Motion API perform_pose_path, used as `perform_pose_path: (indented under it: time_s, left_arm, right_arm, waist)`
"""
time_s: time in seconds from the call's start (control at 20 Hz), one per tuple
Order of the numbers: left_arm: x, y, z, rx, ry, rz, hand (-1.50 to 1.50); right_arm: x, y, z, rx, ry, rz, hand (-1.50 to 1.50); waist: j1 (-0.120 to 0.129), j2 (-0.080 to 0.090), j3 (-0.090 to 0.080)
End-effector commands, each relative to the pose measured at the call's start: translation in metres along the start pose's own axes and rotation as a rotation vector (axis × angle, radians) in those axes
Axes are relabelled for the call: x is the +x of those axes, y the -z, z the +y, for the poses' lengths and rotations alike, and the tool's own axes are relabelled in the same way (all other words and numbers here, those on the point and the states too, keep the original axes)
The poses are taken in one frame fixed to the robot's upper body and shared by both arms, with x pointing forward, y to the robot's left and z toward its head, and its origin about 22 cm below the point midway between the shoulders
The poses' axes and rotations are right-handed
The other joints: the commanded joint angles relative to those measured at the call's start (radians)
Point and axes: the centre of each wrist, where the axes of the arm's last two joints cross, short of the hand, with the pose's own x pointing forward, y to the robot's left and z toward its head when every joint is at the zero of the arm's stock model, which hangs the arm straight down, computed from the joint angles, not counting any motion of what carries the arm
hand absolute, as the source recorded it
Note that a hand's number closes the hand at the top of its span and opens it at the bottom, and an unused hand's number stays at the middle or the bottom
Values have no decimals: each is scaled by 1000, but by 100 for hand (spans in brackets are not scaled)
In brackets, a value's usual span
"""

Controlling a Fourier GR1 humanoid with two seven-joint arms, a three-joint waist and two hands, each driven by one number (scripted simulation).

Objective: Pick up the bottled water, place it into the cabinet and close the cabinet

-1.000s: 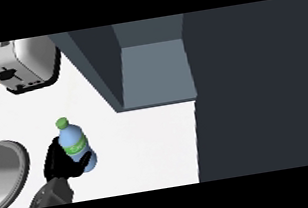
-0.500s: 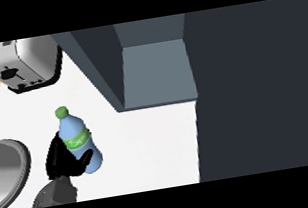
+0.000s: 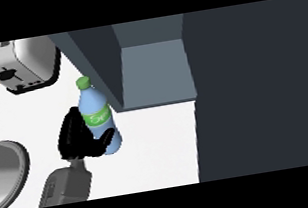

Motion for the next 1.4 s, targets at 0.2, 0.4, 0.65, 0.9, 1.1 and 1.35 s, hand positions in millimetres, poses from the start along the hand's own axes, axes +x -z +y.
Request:
perform_pose_path:
  time_s: [0.2,0.4,0.65,0.9,1.1,1.35]
  left_arm:
    - [25,39,-76,-25,71,-23,150]
    - [15,71,-101,-1,114,-29,150]
    - [23,88,-135,-11,271,-86,150]
    - [20,105,-130,27,336,-105,150]
    - [37,119,-151,73,403,-108,150]
    - [40,123,-149,150,499,-124,150]
  right_arm:
    - [-4,2,-6,-7,-4,-7,-150]
    - [-5,15,12,0,8,-8,-150]
    - [-22,10,12,27,29,22,-150]
    - [-15,7,3,16,15,4,-150]
    - [-10,16,1,32,22,-23,-150]
    - [-11,18,14,65,26,-5,-150]
  waist:
    - [-4,2,0]
    - [-12,5,-1]
    - [-24,6,0]
    - [-36,10,-1]
    - [-44,13,0]
    - [-58,16,0]
